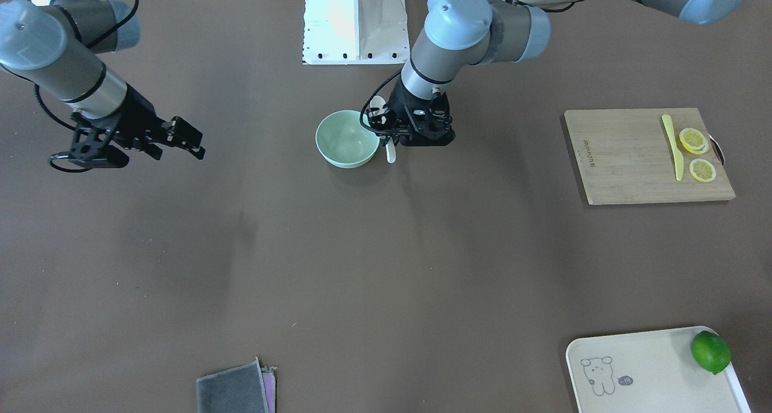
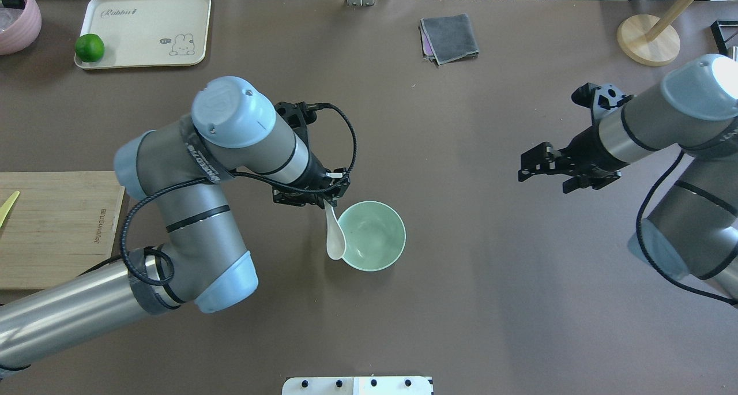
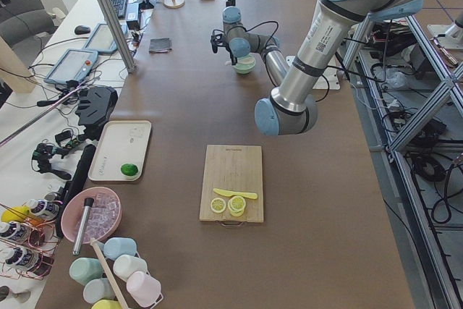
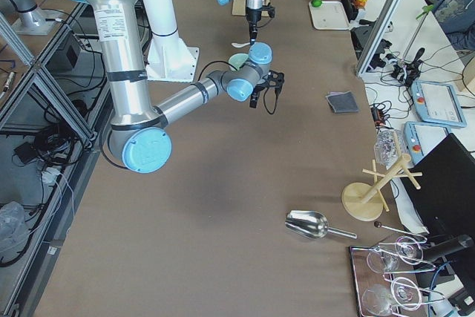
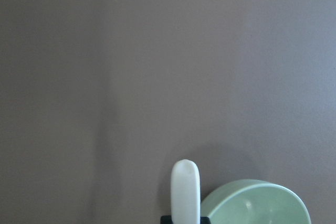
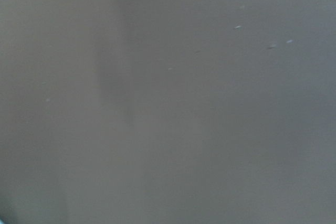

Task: Place spoon in bowl
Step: 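Lower the spoon into the green bowl and open the left gripper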

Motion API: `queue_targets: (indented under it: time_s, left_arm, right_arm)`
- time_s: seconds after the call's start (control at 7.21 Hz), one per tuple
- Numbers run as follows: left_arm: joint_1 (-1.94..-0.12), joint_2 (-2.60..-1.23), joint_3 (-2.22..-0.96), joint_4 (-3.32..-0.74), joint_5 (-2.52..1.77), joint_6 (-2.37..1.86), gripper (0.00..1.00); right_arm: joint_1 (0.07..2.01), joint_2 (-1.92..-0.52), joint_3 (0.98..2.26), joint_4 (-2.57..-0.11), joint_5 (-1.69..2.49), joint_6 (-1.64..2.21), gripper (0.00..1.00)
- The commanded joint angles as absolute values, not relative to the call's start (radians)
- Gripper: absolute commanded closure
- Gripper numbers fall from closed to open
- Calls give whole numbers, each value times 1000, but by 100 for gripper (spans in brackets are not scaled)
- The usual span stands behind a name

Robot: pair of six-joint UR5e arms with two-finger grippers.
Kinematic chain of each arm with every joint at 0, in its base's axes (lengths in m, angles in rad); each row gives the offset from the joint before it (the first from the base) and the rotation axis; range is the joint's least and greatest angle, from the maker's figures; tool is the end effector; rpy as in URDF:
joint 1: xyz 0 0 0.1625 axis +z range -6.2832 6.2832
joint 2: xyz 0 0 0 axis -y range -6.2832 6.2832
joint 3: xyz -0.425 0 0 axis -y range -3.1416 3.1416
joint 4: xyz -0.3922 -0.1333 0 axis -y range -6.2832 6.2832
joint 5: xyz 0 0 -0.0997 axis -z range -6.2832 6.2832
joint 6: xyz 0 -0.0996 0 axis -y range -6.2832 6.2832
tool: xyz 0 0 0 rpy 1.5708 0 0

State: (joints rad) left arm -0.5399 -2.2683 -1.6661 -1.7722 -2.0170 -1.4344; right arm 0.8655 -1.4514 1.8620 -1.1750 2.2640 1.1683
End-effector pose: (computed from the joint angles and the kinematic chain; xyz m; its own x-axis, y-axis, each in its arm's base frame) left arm 0.5351 -0.4260 0.1743 0.4841 -0.1471 -0.8625 0.0884 0.9889 -0.1191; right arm -0.2935 -0.4522 0.4090 0.5251 0.1520 0.8374 -0.0880 0.9883 -0.1242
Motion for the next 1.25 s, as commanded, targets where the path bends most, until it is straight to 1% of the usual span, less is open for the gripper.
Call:
queue_targets:
  time_s: [0.0, 0.14, 0.28, 0.42, 0.55, 0.69, 0.97, 1.11]
  left_arm:
    - [-500, -2342, -1585, -1784, -1961, -1460, 100]
    - [-467, -2342, -1574, -1787, -1883, -1459, 95]
    - [-465, -2344, -1574, -1789, -1876, -1453, 3]
    - [-469, -2333, -1607, -1787, -1875, -1448, 2]
    - [-516, -2291, -1652, -1775, -1896, -1362, 2]
    - [-572, -2185, -1752, -1731, -1960, -1280, 2]
    - [-757, -2024, -1950, -1543, -2069, -991, 2]
    - [-819, -1944, -2010, -1467, -2078, -833, 2]
  right_arm:
    - [987, -1579, 1855, -1177, 2309, 963, 0]
    - [1023, -1607, 1849, -1184, 2310, 893, 0]
    - [1040, -1620, 1841, -1186, 2310, 864, 0]
    - [1046, -1620, 1838, -1187, 2310, 861, 0]
    - [1057, -1621, 1830, -1187, 2310, 856, 0]
    - [1077, -1621, 1807, -1187, 2310, 806, 0]
    - [1155, -1663, 1780, -1187, 2310, 633, 0]
    - [1199, -1670, 1755, -1189, 2318, 568, 0]
